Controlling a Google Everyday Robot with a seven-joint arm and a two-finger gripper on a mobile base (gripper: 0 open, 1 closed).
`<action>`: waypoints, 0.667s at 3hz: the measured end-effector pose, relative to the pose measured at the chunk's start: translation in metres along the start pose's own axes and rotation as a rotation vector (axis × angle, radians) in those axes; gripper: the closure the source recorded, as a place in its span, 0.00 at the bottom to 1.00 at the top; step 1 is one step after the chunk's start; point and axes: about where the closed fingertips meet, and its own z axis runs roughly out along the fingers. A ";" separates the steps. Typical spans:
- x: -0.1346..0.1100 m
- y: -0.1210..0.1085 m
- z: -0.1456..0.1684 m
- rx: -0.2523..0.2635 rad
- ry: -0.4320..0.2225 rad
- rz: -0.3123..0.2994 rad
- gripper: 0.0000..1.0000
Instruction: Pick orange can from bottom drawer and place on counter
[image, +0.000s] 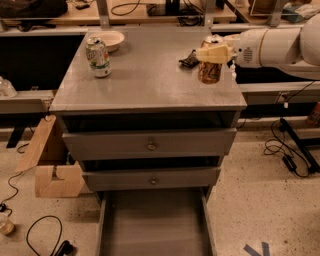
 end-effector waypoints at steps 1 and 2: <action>0.015 -0.024 0.004 0.056 -0.024 -0.002 1.00; 0.052 -0.040 0.016 0.060 -0.080 0.012 0.99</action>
Offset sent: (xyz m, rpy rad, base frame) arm 0.0475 -0.0448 -0.0936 0.1268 -0.0979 -0.0612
